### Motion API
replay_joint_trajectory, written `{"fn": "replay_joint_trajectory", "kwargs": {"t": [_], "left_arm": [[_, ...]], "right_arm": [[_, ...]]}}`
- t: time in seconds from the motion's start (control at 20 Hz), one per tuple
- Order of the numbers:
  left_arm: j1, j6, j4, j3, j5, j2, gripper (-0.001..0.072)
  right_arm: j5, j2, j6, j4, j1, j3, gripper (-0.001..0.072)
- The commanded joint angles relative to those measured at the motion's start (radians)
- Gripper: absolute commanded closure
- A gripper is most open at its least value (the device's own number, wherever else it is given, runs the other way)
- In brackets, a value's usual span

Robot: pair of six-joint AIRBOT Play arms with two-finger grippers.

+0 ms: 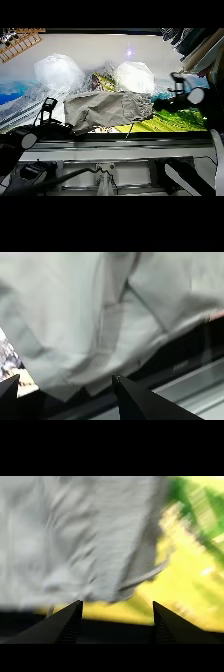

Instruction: Fold the clothes and pants, and hang the long-sleeved shirts on hangers.

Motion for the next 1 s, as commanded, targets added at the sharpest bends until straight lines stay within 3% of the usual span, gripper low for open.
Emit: {"fn": "replay_joint_trajectory", "kwargs": {"t": [0.0,0.1,0.15,0.25,0.5,0.95], "left_arm": [[0.007,-0.107,0.002,0.071,0.020,0.055,0.0080],[0.007,-0.105,-0.133,0.100,0.090,0.068,0.0080],[0.007,-0.093,-0.200,0.102,0.128,0.067,0.0080],[0.007,-0.058,-0.286,0.102,0.179,0.066,0.0080],[0.007,-0.029,-0.293,0.102,0.202,0.066,0.0080],[0.007,-0.029,-0.346,0.102,0.220,-0.065,0.0081]], "right_arm": [[-0.100,0.009,-0.062,0.101,-0.211,-0.002,0.0208],[-0.088,-0.100,-0.322,0.433,-0.335,-0.002,0.0109],[-0.059,-0.161,-0.466,0.601,-0.370,-0.002,0.0024],[-0.017,-0.269,-0.564,0.740,-0.401,-0.002,0.0022],[0.047,-0.456,-0.657,0.661,-0.382,-0.002,0.0012],[0.021,-0.551,-0.661,0.661,-0.382,-0.002,0.0013]]}}
